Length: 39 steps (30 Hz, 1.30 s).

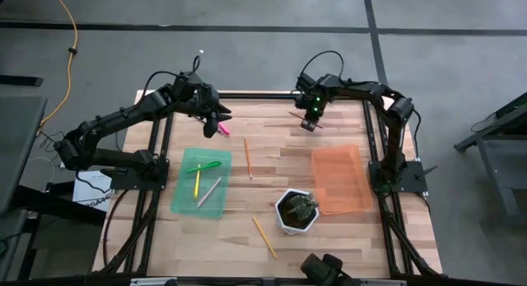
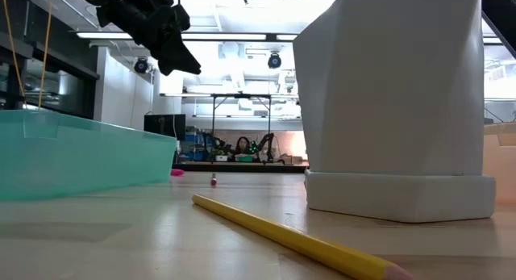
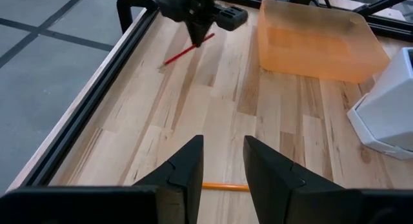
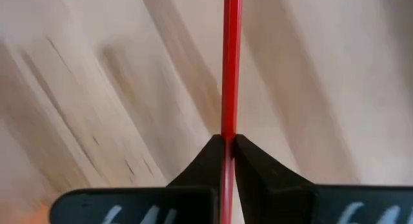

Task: Sort pens & pencils
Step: Put the red pencil into the orange bin

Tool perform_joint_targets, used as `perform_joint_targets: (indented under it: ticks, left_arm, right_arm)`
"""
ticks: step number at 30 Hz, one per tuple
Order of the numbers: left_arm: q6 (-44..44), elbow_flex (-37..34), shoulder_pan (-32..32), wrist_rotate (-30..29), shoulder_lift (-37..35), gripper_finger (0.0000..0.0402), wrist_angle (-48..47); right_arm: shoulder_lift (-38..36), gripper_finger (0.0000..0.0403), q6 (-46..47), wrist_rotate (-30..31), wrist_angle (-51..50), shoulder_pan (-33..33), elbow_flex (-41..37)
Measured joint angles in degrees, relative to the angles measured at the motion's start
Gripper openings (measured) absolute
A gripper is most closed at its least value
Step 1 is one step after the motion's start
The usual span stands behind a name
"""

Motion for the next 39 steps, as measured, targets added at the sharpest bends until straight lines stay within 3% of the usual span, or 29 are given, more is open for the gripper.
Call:
perform_joint_targets:
  ticks: [16,32,39]
  left_arm:
    - [0.55,0.0,-0.01,1.73,0.0,0.0097,-0.42]
    - [1.09,0.0,0.0,2.07,0.0,0.0097,-0.39]
    - [-0.3,0.0,-0.02,2.07,0.0,0.0097,-0.49]
  right_arm:
    - [-2.89,0.0011,5.04,-3.21,-12.56,4.58,13.72]
    - [-23.26,0.0011,21.34,-3.94,-19.89,6.93,9.24]
    - [-31.35,0.0011,31.23,-2.98,-20.72,11.92,0.41]
